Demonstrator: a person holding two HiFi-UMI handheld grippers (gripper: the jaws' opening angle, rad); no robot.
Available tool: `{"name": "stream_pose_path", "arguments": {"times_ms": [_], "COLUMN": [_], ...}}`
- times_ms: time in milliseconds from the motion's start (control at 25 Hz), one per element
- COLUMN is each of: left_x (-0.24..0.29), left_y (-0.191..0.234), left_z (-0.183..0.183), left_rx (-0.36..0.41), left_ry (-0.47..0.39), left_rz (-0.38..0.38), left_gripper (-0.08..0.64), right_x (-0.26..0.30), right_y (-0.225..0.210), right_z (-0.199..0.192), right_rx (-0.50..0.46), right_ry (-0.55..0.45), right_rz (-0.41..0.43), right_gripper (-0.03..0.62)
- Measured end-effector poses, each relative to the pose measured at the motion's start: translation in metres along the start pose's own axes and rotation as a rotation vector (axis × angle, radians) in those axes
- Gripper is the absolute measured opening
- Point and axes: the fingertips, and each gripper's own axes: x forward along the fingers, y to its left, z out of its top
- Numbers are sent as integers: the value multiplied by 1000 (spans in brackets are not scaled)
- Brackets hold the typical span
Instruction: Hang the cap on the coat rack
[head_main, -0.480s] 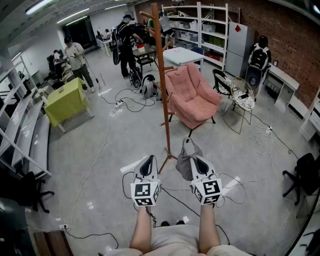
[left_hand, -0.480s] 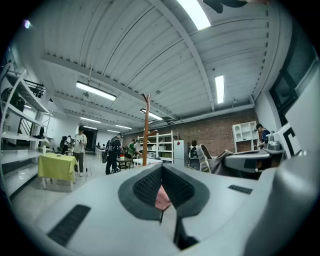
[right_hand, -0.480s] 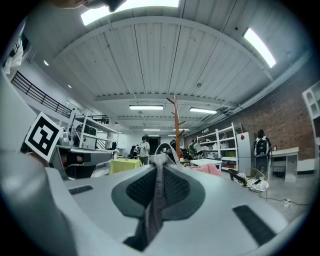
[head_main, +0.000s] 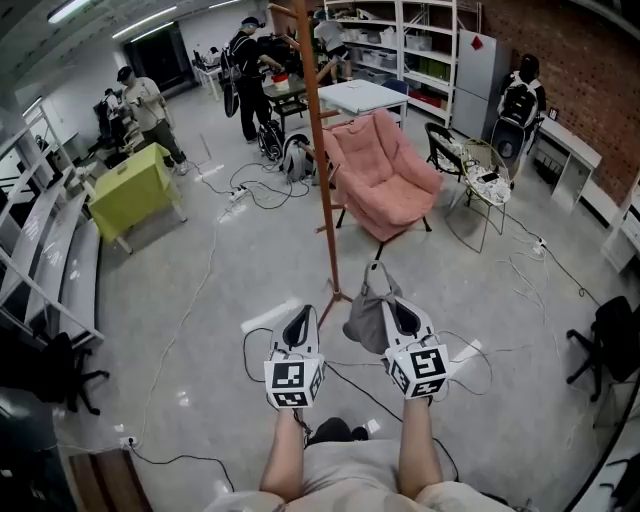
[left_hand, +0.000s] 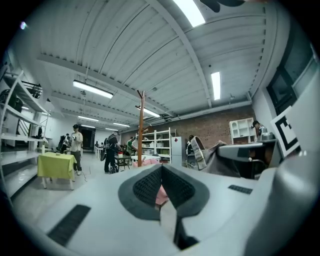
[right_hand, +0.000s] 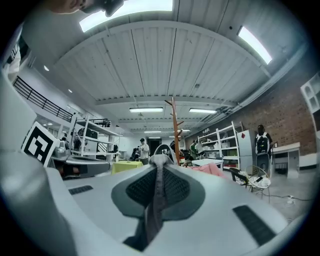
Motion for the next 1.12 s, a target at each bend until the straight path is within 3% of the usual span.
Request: {"name": "stream_pose_path", "arguments": {"times_ms": [480,1120], "left_x": [-1,58], "left_y": [-9,-2], "left_z": [-4,0], "left_rx": [4,-15], "left_ry": [21,-4], "left_rz": [19,-16], "left_gripper": [8,8], "right_x": [-6,46], "right_y": [-14,-36], "right_z": [-6,-16], "right_rx": [28,14], "right_ry": [1,33], "right_rz": [36,63], "right_gripper": [14,15]}}
